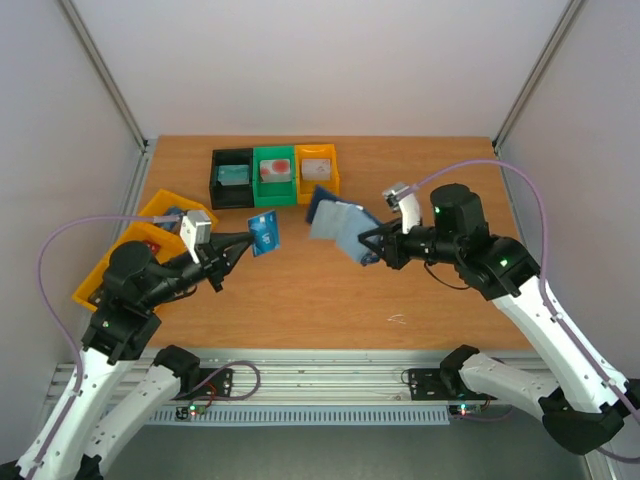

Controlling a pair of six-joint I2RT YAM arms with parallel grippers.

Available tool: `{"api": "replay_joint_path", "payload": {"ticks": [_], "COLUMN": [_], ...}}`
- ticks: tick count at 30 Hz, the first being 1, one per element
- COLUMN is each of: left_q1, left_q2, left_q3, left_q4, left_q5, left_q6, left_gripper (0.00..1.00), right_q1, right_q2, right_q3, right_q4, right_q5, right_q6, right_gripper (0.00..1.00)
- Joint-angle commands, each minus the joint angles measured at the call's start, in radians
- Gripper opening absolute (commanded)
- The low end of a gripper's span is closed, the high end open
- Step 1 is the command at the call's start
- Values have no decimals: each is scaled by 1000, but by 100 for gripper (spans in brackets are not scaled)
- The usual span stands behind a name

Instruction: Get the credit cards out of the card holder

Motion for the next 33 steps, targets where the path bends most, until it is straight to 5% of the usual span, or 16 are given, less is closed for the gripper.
{"api": "replay_joint_path", "payload": {"ticks": [1, 18, 33], "left_q1": [8, 153, 268], "left_q2": [-15, 17, 317], "left_q3": [-8, -12, 93], "left_q4": [-32, -122, -64], "left_q5": [-210, -345, -369], "left_q6": [43, -16, 98], "left_gripper": [0, 0, 0], "right_q1": [-83, -102, -378], "right_q2": [-31, 163, 508], "right_q3": [-30, 103, 217], "right_q4": [-52, -79, -55], "right_q5": [126, 141, -200], "right_q6": [109, 30, -1], "right_gripper": [1, 1, 1]}}
